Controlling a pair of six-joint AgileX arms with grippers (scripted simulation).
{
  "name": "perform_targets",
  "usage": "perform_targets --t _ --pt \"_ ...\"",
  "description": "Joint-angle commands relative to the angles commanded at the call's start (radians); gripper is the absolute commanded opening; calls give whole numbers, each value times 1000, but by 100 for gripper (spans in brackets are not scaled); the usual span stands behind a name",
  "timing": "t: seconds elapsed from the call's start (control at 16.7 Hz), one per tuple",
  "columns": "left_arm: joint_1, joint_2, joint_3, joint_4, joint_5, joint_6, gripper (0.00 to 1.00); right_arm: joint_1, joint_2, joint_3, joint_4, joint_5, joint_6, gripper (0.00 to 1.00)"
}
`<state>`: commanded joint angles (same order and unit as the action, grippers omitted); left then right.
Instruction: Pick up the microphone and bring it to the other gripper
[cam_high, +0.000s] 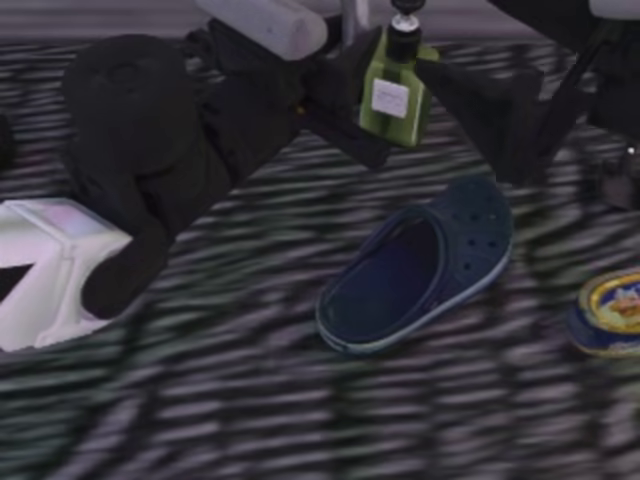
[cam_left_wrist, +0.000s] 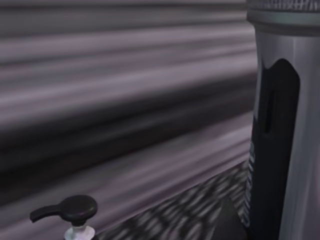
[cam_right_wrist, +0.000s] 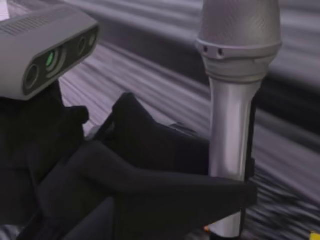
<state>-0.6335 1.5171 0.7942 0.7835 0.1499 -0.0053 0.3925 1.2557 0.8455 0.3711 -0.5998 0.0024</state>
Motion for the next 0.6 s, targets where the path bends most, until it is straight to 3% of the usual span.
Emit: perform_targets --t 0.36,0.6 --pt "0 0 0 0 0 0 0 -1 3 2 0 1 0 100" --pt "0 0 0 0 0 0 0 54 119 100 26 52 3 100"
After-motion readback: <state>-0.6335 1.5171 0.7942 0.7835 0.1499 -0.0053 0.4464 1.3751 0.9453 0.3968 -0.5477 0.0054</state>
